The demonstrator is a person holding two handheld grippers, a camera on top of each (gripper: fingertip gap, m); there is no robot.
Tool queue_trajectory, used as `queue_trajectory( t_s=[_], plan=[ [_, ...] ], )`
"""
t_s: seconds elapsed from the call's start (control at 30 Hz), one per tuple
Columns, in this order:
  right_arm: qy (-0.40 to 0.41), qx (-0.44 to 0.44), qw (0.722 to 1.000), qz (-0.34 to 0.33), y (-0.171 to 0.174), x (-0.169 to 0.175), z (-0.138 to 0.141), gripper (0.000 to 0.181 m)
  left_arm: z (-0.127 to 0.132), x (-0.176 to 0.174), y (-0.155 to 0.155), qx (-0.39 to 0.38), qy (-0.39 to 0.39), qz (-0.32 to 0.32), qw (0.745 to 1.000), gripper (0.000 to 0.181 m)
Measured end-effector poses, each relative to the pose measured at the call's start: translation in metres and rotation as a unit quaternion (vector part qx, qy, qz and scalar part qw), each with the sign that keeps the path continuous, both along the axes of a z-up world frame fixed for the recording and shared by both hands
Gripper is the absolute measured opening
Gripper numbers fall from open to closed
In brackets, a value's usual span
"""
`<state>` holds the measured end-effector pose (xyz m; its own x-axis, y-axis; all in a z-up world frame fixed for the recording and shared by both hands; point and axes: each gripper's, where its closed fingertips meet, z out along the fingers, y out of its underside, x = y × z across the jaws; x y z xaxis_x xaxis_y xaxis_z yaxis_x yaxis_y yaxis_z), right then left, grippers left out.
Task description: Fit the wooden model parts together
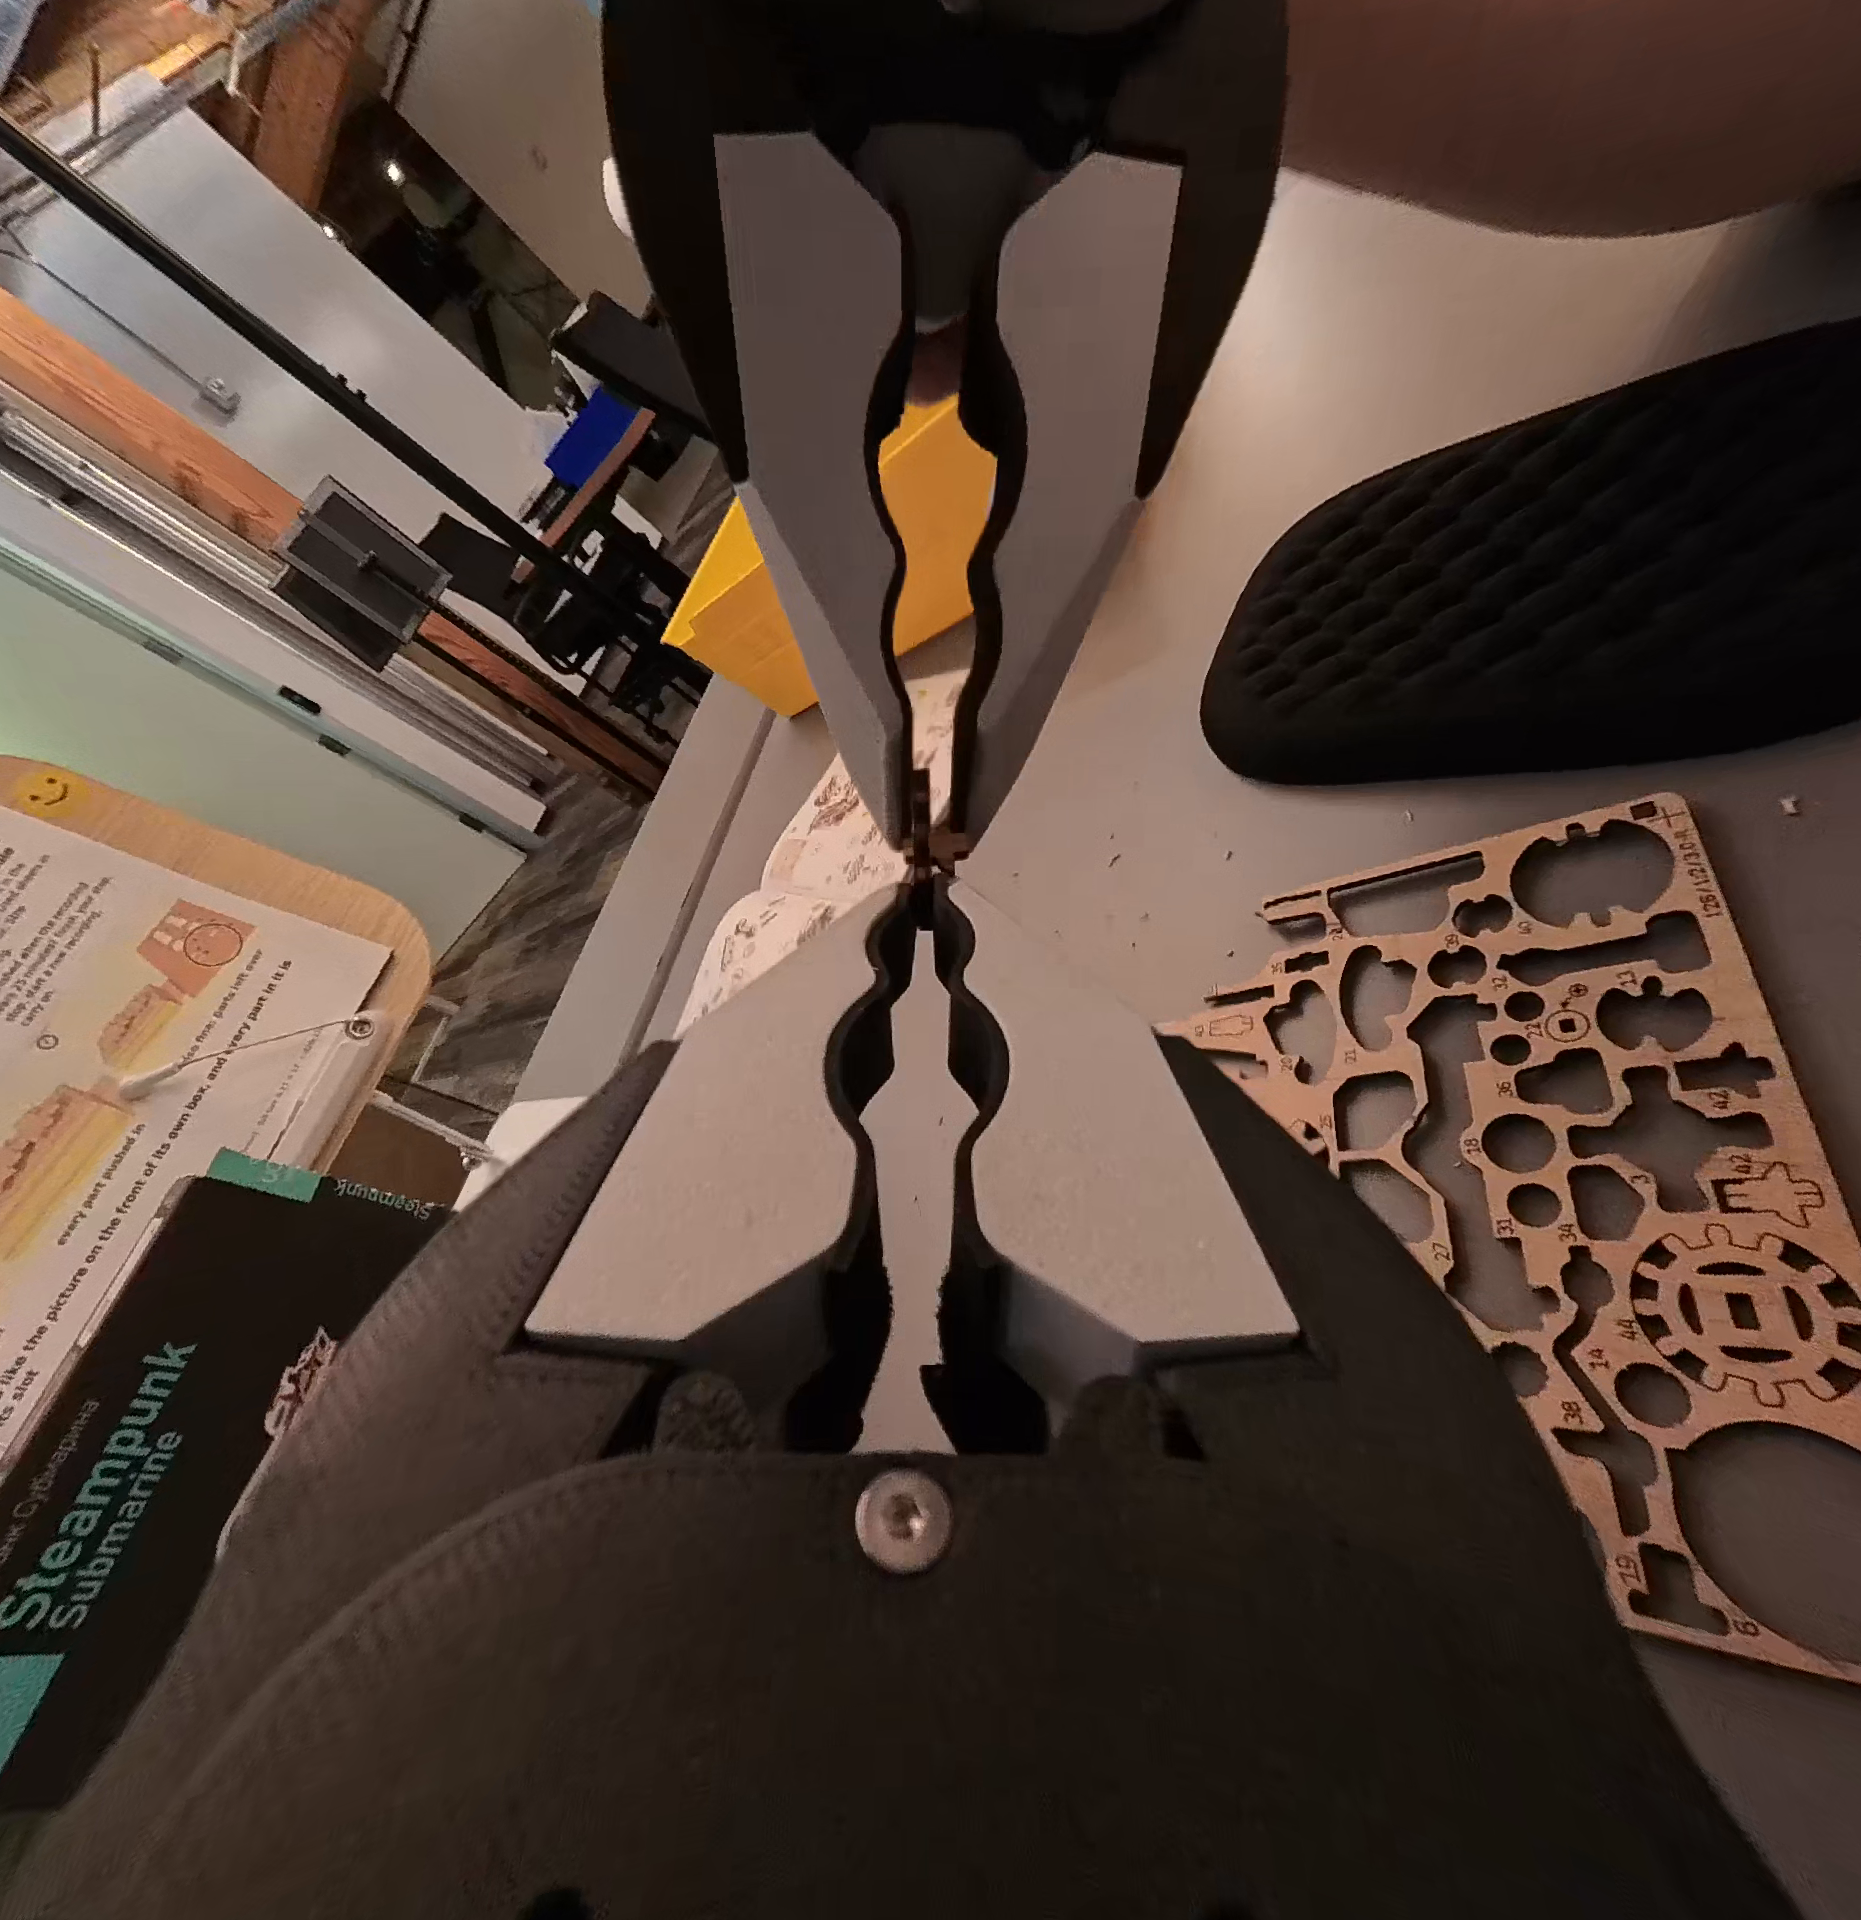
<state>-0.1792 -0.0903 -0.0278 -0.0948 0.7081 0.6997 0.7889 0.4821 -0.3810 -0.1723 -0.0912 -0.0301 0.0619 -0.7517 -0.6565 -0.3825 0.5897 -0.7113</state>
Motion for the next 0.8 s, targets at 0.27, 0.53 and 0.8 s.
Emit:
queue_trajectory(
  t_s=[0.27,0.53,0.8],
  plan=[
    [-0.055,-0.009,0.996,-0.067,0.007,0.005,-0.016,0.004,-0.014,0.003,0.006,0.000,0.036,0.025,0.999,0.000],
    [-0.043,-0.022,0.996,-0.074,0.012,0.003,-0.020,0.003,-0.017,0.000,0.010,-0.025,0.040,0.034,0.998,0.001],
    [-0.023,-0.046,0.997,-0.055,0.012,0.001,-0.022,0.004,-0.018,-0.001,0.011,-0.033,0.035,0.027,0.998,0.002]
  ],
)
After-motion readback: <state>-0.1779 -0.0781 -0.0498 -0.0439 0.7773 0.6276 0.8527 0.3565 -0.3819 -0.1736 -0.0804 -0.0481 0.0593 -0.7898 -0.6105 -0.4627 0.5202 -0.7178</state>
